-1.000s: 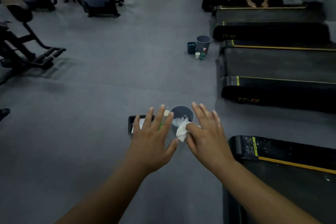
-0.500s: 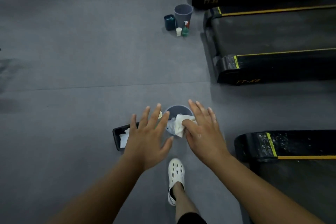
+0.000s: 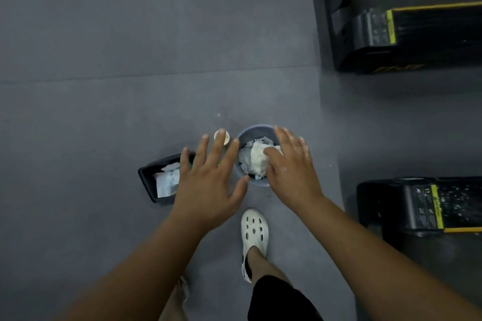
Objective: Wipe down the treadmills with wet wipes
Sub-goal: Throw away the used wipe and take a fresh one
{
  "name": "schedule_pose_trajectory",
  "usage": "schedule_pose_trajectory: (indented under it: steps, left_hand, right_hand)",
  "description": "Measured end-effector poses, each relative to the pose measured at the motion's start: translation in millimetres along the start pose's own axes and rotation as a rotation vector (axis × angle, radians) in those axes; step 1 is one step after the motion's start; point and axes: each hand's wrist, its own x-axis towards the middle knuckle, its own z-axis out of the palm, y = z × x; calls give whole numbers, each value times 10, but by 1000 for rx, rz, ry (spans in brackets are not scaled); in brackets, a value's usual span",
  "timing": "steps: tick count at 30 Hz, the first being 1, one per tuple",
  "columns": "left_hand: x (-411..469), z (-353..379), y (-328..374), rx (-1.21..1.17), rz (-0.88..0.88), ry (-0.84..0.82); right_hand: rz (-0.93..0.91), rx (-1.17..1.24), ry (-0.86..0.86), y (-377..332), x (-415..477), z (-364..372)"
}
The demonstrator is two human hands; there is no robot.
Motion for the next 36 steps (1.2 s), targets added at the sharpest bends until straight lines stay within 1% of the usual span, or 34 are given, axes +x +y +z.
schedule_pose_trajectory:
  steps: [2, 5, 10, 16, 21, 24, 27, 31, 36]
  left_hand:
    - [75, 144, -116, -5, 3, -22]
    - [79, 294, -299, -30, 5, -35]
    - [-99, 279, -764, -45, -22, -1]
    - [-493, 84, -1684, -49, -53, 52]
    - [-989, 44, -2573, -37, -113, 73]
    - [-1219, 128, -2921, -19, -144, 72]
    - [-1294, 296, -3092, -19, -178, 65]
    - [-1183, 679, -3199, -45, -207, 76]
    - [-879, 1646, -3418, -29, -170, 44]
  right_hand:
    - [24, 4, -20, -29, 27, 116]
    - [49, 0, -2, -168, -1, 180]
    - [-3, -14, 4, -670, 10, 308]
    - [-84, 29, 40, -1756, 69, 585]
    - [-149, 28, 36, -2738, 79, 1028]
    - [-168, 40, 17, -3112, 11, 1261]
    - [-182, 33, -19, -3183, -45, 1467]
    - [-198, 4, -63, -2959, 16, 1831]
    - [-190, -56, -91, -2547, 108, 2694]
